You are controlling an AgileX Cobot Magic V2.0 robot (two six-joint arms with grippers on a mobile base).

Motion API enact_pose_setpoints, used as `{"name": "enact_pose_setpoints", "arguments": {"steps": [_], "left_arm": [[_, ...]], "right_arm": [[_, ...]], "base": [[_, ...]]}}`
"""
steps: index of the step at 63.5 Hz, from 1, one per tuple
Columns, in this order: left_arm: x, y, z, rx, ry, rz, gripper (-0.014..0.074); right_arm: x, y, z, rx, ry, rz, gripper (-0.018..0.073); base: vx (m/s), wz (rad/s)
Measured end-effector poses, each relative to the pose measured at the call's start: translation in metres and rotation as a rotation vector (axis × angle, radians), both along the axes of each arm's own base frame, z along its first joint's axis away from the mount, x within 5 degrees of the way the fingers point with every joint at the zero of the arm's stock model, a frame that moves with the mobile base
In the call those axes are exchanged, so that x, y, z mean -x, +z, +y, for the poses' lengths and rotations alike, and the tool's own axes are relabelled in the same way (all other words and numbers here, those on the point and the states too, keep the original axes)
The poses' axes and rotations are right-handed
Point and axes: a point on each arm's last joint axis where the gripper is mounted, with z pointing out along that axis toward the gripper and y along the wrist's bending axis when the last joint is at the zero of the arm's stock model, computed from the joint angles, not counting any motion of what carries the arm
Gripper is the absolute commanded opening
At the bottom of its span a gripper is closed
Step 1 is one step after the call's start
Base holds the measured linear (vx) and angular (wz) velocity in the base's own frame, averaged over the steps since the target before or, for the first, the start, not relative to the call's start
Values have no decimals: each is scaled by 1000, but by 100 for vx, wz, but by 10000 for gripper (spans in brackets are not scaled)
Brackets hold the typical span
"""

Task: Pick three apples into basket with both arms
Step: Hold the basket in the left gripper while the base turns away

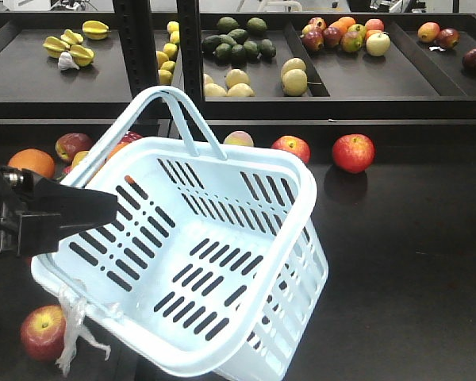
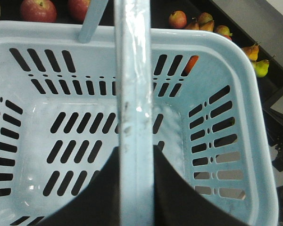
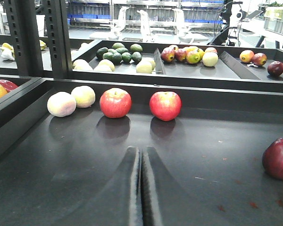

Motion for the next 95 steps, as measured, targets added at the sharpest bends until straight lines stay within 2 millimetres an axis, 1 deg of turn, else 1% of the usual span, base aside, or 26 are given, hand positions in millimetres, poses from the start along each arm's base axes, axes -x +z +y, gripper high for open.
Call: {"name": "enact_pose_setpoints", "arguments": {"steps": [68,95], "left_arm": [[1,-1,0,-7,-10,12,-7],[1,-1,0,-7,-10,12,-7]], "right_arm": [[0,0,0,0,0,0,-1],[0,0,0,1,0,1,-1]], "base": [[0,1],[-7,17]]}}
